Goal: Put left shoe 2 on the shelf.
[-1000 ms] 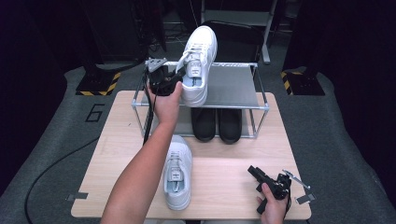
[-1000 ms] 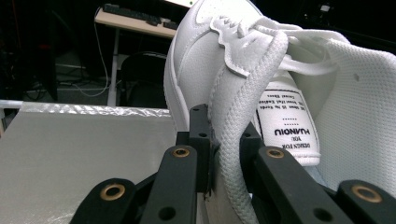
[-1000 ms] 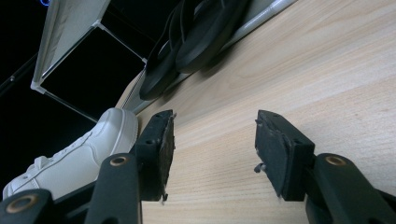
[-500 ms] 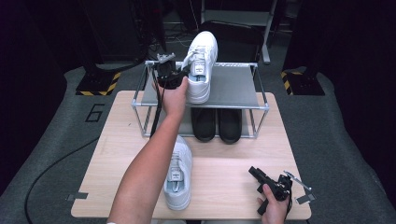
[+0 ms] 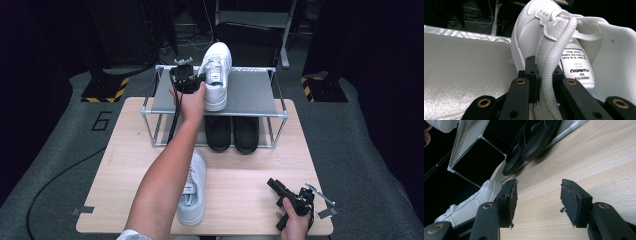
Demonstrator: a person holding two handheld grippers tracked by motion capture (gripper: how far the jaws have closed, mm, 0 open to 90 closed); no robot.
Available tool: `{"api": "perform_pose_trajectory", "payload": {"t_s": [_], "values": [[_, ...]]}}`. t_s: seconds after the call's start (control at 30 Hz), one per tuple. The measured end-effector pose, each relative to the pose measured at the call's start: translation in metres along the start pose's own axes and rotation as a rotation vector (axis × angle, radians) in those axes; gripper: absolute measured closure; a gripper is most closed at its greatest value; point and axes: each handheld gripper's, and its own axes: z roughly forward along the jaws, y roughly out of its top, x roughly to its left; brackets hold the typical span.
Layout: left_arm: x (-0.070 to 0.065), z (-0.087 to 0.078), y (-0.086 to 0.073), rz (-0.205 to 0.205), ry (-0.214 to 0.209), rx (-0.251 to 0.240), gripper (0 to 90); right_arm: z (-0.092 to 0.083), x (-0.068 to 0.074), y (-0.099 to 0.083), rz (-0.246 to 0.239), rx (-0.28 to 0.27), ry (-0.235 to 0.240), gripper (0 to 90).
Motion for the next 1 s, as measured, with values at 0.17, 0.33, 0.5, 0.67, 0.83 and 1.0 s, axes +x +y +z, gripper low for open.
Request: {"api": "perform_pose_trajectory", "payload": {"t_s": [0.17, 0.33, 0.5, 0.67, 0.83, 1.0], "values": [[-0.001, 0.007, -0.002, -0.024, 0.009, 0.027, 81.6, 0.001, 0.0, -0.001, -0.007, 0.002, 0.005, 47.2], [-0.001, 0.014, -0.006, -0.016, 0.029, 0.053, 80.8, 0.0, 0.001, -0.001, -0.003, 0.003, 0.01, 47.2], [0.007, 0.022, -0.011, -0.059, 0.029, 0.081, 76.6, -0.001, 0.001, 0.0, -0.005, -0.003, 0.015, 47.2], [0.009, 0.024, -0.009, -0.036, -0.001, 0.096, 69.8, -0.001, 0.001, 0.0, -0.004, 0.002, 0.014, 47.1], [0.014, 0.025, -0.006, -0.007, -0.026, 0.119, 60.6, 0.0, 0.003, -0.001, -0.011, 0.008, 0.016, 47.0], [0.017, 0.027, -0.003, 0.038, -0.042, 0.133, 56.3, 0.001, 0.002, -0.001, -0.007, 0.01, 0.01, 47.0]]}}
